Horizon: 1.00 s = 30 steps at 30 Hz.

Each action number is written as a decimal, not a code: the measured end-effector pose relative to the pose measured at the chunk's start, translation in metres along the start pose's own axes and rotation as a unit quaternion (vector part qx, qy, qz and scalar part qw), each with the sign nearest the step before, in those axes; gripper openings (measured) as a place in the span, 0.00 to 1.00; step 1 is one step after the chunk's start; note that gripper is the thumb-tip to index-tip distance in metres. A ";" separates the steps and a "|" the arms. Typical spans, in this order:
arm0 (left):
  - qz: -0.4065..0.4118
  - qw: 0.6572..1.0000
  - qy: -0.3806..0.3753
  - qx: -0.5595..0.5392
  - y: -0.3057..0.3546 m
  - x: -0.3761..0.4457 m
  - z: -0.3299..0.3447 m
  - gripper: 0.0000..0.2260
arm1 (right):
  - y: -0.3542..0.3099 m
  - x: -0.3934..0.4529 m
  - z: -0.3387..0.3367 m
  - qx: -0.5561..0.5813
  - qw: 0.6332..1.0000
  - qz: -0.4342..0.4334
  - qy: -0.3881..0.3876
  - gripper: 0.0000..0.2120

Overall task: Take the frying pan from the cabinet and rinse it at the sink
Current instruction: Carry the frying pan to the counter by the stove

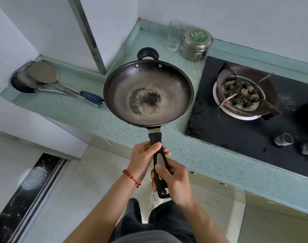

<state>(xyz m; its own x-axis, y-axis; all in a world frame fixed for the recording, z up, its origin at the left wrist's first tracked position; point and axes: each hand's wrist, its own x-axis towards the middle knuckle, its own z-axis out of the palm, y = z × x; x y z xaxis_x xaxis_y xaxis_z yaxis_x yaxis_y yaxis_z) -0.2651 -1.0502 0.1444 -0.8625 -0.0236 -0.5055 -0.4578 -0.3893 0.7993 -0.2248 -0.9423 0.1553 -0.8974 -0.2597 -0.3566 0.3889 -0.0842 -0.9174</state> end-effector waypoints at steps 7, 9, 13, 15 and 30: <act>0.002 1.000 0.002 0.024 0.000 0.025 0.003 0.09 | 0.003 0.023 -0.010 -0.020 1.000 0.005 -0.002 0.11; 0.007 0.999 -0.006 0.042 0.001 0.032 0.003 0.10 | 0.004 0.029 -0.013 -0.021 1.000 0.009 0.000 0.11; -0.003 0.999 -0.001 0.052 0.001 0.045 0.003 0.09 | 0.008 0.042 -0.016 -0.029 0.999 0.019 0.011 0.09; -0.011 0.999 0.011 0.045 0.003 0.052 0.005 0.09 | 0.007 0.049 -0.016 -0.031 0.999 0.020 0.020 0.08; -0.016 0.999 0.030 0.038 0.032 0.105 0.012 0.12 | -0.014 0.105 -0.013 -0.019 0.999 0.002 0.047 0.08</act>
<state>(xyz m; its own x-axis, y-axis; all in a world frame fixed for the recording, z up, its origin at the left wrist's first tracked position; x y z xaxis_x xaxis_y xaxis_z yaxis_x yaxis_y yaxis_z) -0.3727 -1.0537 0.1209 -0.8338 -0.0686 -0.5478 -0.5018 -0.3195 0.8038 -0.3272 -0.9554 0.1288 -0.9123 -0.1682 -0.3733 0.3856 -0.0464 -0.9215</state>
